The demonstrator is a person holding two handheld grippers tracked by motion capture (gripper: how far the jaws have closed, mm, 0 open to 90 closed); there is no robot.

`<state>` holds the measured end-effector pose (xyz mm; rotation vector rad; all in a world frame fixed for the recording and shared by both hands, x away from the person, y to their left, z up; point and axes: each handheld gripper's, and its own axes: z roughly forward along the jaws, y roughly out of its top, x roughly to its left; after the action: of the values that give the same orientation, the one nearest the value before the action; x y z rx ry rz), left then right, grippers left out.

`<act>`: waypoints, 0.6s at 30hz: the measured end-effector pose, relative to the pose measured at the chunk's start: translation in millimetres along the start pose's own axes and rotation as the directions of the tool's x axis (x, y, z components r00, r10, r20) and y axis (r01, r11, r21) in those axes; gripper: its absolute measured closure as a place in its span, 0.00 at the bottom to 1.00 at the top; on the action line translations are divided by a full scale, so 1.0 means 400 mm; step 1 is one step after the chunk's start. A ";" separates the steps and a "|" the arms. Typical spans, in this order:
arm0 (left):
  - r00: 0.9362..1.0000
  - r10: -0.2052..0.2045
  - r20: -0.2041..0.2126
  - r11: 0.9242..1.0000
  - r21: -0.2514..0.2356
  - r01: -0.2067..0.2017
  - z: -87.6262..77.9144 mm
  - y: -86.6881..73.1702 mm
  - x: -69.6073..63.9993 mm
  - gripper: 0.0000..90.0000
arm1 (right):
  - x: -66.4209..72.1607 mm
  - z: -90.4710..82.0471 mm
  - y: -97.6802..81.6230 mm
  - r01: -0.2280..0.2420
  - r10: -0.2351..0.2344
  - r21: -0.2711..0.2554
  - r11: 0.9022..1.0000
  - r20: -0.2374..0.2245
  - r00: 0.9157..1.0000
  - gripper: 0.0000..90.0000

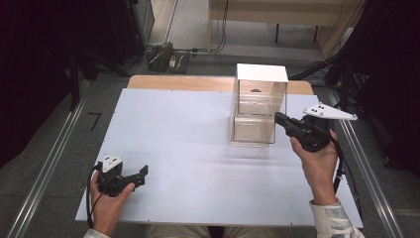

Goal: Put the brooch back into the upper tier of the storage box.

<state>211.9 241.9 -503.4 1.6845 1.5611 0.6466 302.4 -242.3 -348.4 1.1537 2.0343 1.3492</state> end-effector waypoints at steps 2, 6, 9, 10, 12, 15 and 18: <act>1.000 -0.002 0.000 1.000 -0.001 0.002 0.000 0.000 0.000 0.10 | -0.002 0.002 0.004 0.001 -0.001 -0.001 1.000 0.001 1.000 0.97; 1.000 -0.001 0.001 1.000 -0.001 0.001 -0.001 0.000 0.001 0.10 | -0.004 0.003 0.014 0.003 -0.003 -0.003 1.000 0.007 1.000 0.97; 1.000 -0.002 0.001 1.000 -0.004 0.002 -0.002 0.000 0.001 0.10 | -0.006 0.004 0.019 0.005 -0.005 0.000 1.000 0.014 1.000 0.97; 1.000 -0.002 0.001 1.000 -0.005 0.002 -0.002 0.000 0.001 0.10 | -0.009 0.006 0.024 0.002 -0.002 0.003 1.000 0.018 1.000 0.97; 1.000 -0.002 0.003 1.000 -0.008 0.002 -0.002 0.000 0.000 0.10 | -0.014 0.010 0.028 -0.002 0.002 0.007 1.000 0.025 1.000 0.97; 1.000 -0.003 0.003 1.000 -0.008 0.003 -0.002 0.000 0.000 0.10 | -0.018 0.015 0.030 -0.005 0.005 0.012 1.000 0.031 1.000 0.97; 1.000 -0.003 0.003 1.000 -0.007 0.003 -0.002 0.000 0.001 0.10 | -0.026 0.025 0.034 -0.026 0.025 0.023 0.999 0.033 0.999 0.92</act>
<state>211.3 242.3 -502.8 1.6766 1.5570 0.6469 321.0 -242.9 -341.3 1.2077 2.0242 1.3129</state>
